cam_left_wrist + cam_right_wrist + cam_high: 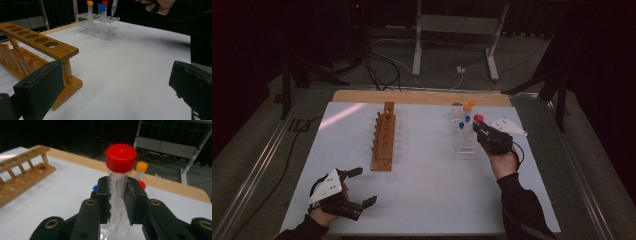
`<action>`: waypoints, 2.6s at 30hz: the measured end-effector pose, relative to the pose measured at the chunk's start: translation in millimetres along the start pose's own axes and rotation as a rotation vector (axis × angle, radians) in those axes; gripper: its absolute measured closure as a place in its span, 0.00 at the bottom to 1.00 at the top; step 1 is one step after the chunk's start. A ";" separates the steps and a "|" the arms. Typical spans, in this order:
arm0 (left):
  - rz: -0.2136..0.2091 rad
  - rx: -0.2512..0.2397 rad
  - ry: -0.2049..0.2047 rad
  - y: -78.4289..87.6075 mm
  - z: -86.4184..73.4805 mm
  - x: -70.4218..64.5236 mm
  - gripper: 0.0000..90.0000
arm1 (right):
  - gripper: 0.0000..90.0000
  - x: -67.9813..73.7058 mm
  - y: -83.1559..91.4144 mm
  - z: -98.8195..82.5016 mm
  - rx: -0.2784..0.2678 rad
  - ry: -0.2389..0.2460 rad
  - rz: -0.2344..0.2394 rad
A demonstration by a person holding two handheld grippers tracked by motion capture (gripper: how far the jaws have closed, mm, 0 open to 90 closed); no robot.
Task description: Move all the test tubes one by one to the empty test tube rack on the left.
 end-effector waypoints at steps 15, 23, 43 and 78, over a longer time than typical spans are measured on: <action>-0.050 -0.015 0.036 -3.6 38.8 4.9 0.01 | 0.83 45.2 15.6 -10.9 0.072 0.068 0.181; -0.107 -0.054 0.059 -21.2 65.7 12.4 0.01 | 0.83 67.7 19.6 -33.4 0.153 0.098 0.274; -0.304 -0.039 0.007 -98.4 110.4 -3.5 0.06 | 0.83 103.5 29.8 -43.5 0.191 0.159 0.406; -0.258 0.021 -0.087 -151.0 110.7 -8.8 0.79 | 0.81 112.4 33.3 -42.8 0.206 0.155 0.472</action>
Point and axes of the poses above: each handheld gripper's, and its own axes: y roughly backward along the jaws, z roughly out of its top, x roughly to its left, the point moved 2 cm from there along -y, roughly forward along the jaws, and after that the axes turned 9 degrees about -y, right-handed, at the moved point
